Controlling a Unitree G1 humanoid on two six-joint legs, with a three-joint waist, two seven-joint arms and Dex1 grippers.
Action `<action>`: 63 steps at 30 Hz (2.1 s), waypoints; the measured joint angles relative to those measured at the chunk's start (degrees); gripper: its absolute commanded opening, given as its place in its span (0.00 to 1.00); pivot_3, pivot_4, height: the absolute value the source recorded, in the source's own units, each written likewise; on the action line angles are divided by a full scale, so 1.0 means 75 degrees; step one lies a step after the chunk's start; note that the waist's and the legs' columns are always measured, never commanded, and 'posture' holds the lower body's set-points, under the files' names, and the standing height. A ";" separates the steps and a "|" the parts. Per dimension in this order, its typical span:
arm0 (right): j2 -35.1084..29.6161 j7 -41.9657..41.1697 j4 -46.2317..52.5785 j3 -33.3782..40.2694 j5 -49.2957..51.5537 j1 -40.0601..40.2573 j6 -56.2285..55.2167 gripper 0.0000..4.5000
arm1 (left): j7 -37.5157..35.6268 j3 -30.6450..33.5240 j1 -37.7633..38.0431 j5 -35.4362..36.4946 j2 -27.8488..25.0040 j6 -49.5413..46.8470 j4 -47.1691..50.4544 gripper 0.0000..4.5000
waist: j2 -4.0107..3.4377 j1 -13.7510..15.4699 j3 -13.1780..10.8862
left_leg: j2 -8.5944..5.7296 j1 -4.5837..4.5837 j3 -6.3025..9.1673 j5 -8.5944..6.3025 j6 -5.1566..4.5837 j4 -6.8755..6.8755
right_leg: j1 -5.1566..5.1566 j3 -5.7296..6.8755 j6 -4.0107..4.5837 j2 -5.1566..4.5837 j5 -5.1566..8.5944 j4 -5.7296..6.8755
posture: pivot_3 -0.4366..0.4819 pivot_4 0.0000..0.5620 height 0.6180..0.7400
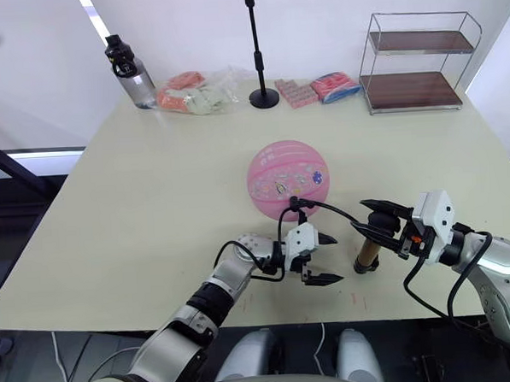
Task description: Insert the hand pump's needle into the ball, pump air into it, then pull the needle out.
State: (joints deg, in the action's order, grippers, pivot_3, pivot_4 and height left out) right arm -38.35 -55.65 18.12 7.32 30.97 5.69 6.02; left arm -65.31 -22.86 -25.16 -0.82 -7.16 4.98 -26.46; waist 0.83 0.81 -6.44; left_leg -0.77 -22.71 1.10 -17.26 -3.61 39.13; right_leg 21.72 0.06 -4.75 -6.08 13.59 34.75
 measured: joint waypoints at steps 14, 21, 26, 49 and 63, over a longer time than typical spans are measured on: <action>-0.0117 -0.0092 0.0087 -0.0012 -0.0058 -0.0004 -0.0111 0.36 | -0.0747 0.0962 0.1623 0.1995 -0.2529 -0.1807 0.4673 1.00 | -0.0068 0.0001 -0.0047 | -0.0001 0.0003 0.0005 0.0008 0.0012 -0.0003 | -0.0001 0.0006 0.0003 0.0001 0.0002 0.0002 | 0.48 0.27 1.00; -0.0551 -0.0155 0.0158 -0.0079 -0.0386 -0.0123 -0.0337 0.36 | -0.0386 0.1837 0.2068 0.2706 -0.3164 -0.2053 0.5598 1.00 | -0.0085 0.0025 -0.0068 | -0.0003 0.0004 0.0006 0.0012 0.0016 -0.0001 | -0.0006 0.0010 0.0005 0.0001 0.0003 0.0003 | 0.48 0.27 1.00; -0.0779 0.0009 0.0467 -0.0180 -0.0765 -0.0191 -0.0443 0.36 | -0.0199 0.2093 0.2206 0.3148 -0.3357 -0.2311 0.6039 1.00 | -0.0103 0.0007 -0.0095 | -0.0004 0.0004 0.0005 0.0015 0.0020 0.0002 | -0.0005 0.0010 0.0005 0.0003 0.0002 0.0008 | 0.48 0.27 1.00; -0.1682 0.1171 -0.0775 -0.0024 -0.4257 -0.0774 -0.2772 0.36 | -0.0262 0.2066 0.2112 0.3446 -0.3592 -0.2397 0.6159 1.00 | -0.0159 0.0005 -0.0292 | -0.0022 -0.0013 -0.0002 0.0053 0.0070 0.0007 | 0.0004 0.0044 0.0000 0.0082 0.0000 0.0015 | 0.48 0.27 1.00; -0.1468 0.1996 -0.2367 -0.0648 -0.5386 -0.1224 -0.5124 0.36 | -0.0134 0.2065 0.2217 0.3448 -0.3576 -0.2398 0.6158 1.00 | -0.0169 -0.0002 -0.0334 | -0.0008 -0.0004 -0.0004 0.0067 0.0092 0.0008 | 0.0005 0.0033 -0.0028 0.0112 -0.0016 0.0031 | 0.48 0.27 1.00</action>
State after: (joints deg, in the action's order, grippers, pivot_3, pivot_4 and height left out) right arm -49.36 -40.68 0.36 2.46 -9.43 -3.49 -32.41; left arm -66.32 -7.37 -8.53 25.04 -33.98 -13.01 19.73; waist -0.44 0.79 -8.95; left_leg -0.83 -22.74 1.07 -16.76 -2.92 39.18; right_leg 21.76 0.31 -4.96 -5.24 13.48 34.98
